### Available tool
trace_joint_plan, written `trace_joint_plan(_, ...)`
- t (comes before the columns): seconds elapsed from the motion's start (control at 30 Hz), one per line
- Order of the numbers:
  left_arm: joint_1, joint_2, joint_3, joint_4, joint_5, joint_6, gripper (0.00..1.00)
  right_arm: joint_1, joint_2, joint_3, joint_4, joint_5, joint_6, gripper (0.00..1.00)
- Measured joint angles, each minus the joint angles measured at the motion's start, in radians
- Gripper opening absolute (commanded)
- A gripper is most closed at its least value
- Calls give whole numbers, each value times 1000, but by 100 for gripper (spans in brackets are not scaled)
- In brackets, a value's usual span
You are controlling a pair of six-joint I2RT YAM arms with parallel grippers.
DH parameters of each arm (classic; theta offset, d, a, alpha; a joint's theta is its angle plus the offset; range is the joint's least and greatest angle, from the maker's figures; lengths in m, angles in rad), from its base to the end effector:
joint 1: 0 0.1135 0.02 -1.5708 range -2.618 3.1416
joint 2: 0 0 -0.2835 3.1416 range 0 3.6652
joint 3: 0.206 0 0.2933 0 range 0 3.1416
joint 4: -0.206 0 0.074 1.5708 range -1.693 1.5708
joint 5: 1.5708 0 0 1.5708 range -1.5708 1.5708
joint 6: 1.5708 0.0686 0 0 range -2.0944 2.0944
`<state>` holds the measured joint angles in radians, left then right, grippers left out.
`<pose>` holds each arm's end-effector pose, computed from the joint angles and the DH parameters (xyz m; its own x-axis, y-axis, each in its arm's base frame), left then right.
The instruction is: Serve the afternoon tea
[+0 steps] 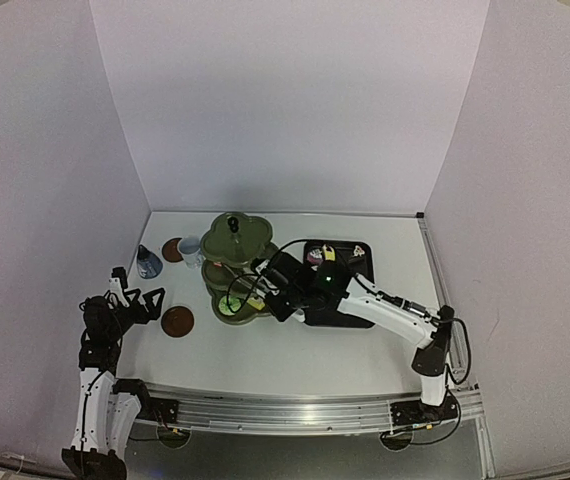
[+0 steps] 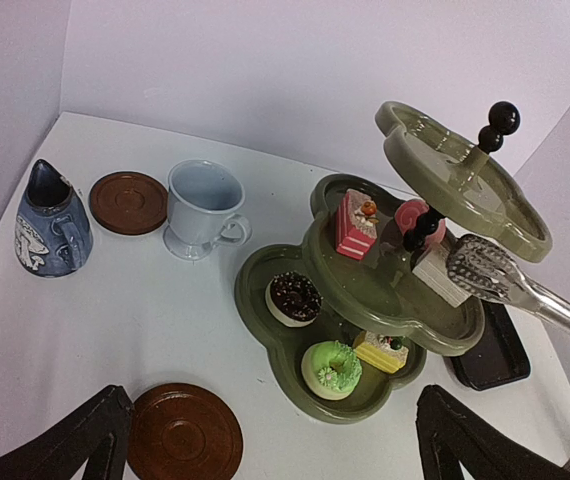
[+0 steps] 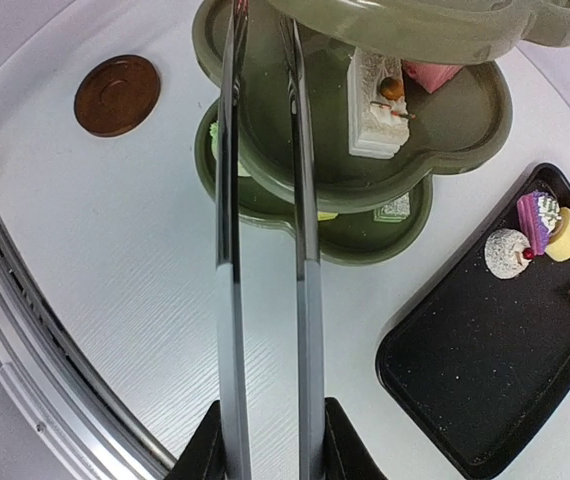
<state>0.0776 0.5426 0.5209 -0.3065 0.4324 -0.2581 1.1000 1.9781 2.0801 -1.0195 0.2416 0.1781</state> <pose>0.1962 -0.0136 0.2697 -0.3937 -0.2631 -0.8808 0.2323 0.8986 -0.3722 0.2402 0.4357 0.3511 -0.4961 -0.5955 -0.6319 -0.7229 0.6864 -0.0793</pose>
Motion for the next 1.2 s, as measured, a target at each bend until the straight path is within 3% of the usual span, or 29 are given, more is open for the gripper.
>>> trace_joint_plan(0.8,0,10,0,0,1,0,100,-14,-373,-357,-12,-67,87,24)
trace_joint_plan(1.2,0,16,0,0,1,0,100,-177,-462,-496,-24,-19,138,24)
